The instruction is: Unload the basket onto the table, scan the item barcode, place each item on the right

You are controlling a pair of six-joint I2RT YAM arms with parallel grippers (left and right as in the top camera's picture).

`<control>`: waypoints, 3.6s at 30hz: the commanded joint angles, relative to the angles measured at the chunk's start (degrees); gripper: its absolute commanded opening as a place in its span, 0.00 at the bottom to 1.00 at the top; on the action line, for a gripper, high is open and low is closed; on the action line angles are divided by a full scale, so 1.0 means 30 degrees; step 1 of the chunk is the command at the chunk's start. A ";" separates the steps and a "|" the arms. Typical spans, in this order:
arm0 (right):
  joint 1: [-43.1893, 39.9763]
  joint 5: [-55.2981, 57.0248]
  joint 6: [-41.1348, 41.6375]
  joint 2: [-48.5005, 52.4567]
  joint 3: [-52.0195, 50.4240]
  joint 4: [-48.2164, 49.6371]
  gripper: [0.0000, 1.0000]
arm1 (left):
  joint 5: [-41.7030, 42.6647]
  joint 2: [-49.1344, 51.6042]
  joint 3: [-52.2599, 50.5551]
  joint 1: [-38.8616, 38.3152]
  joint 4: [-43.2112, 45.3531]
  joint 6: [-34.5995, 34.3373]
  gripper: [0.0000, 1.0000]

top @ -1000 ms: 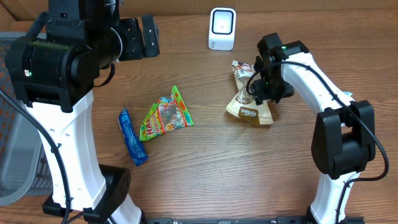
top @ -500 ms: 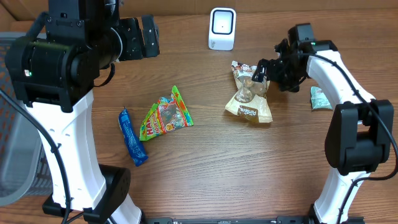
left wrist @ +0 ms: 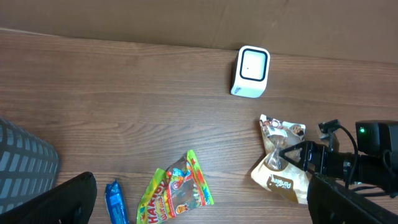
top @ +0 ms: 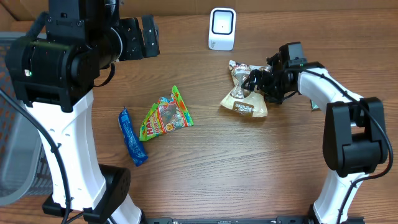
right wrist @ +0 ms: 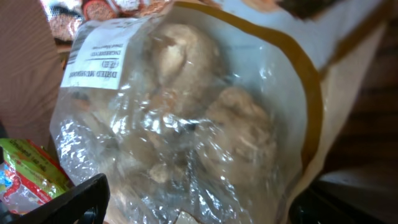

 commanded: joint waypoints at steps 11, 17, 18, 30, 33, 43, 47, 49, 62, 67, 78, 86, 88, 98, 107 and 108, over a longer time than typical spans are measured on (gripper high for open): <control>0.2106 0.1872 -0.0568 0.0539 -0.4255 0.5690 0.60 | -0.0102 -0.0044 0.0022 -0.0036 0.0029 -0.0036 1.00; 0.2594 0.2339 -0.0925 0.0539 -0.4262 0.5391 0.13 | -0.0102 -0.0044 0.0022 -0.0036 0.0029 -0.0036 1.00; 0.2594 0.2324 -0.0925 0.0539 -0.4262 0.5268 0.07 | -0.0102 -0.0044 0.0022 -0.0036 0.0029 -0.0036 0.99; 0.0350 0.2448 -0.4539 -0.2135 -0.2419 -0.0248 0.04 | -0.0102 -0.0044 0.0022 -0.0036 0.0029 -0.0036 1.00; 0.0386 0.5413 -0.5646 -0.3439 -0.1996 -0.2011 0.04 | -0.0102 -0.0044 0.0022 -0.0036 0.0029 -0.0036 1.00; 0.1246 1.1380 -0.7672 -0.5151 -0.1239 -0.5421 0.04 | -0.0102 -0.0044 0.0022 -0.0036 0.0029 -0.0036 1.00; 0.1923 1.2007 -0.7956 -0.5151 -0.1239 -0.5399 0.04 | -0.0102 -0.0044 0.0022 -0.0036 0.0029 -0.0036 1.00; 0.2208 1.2174 -0.8043 -0.5151 -0.1239 -0.5260 0.04 | -0.0102 -0.0044 0.0022 -0.0036 0.0029 -0.0036 1.00; 0.0510 0.7155 -0.6033 -0.5100 -0.1151 -0.3198 0.96 | -0.0102 -0.0044 0.0022 -0.0036 0.0029 -0.0036 1.00; 0.0430 0.6120 -0.5821 -0.4546 -0.1151 -0.1647 0.96 | -0.0102 -0.0044 0.0022 -0.0036 0.0029 -0.0036 1.00; 0.0430 0.7271 -0.4911 -0.1392 -0.1151 -0.0255 0.95 | -0.0102 -0.0044 0.0022 -0.0036 0.0029 -0.0036 1.00; 0.0423 0.6900 -0.4342 0.0772 -0.1151 -0.0168 0.89 | -0.0102 -0.0044 0.0022 -0.0036 0.0029 -0.0036 1.00; 0.0430 0.6513 -0.4342 0.0743 -0.1122 -0.0168 0.88 | -0.0102 -0.0044 0.0022 -0.0036 0.0029 -0.0036 1.00; 0.0423 0.5967 -0.4561 -0.0743 0.2798 -0.5238 0.80 | -0.0102 -0.0044 0.0022 -0.0036 0.0029 -0.0036 1.00; -0.0801 0.5967 -0.1756 -0.2863 0.5166 -0.8561 0.94 | -0.0102 -0.0044 0.0022 -0.0036 0.0029 -0.0036 1.00; -0.1093 0.5960 -0.1268 -0.2739 0.5056 -0.8947 0.94 | -0.0109 -0.0044 0.0022 -0.0036 0.0029 -0.0036 1.00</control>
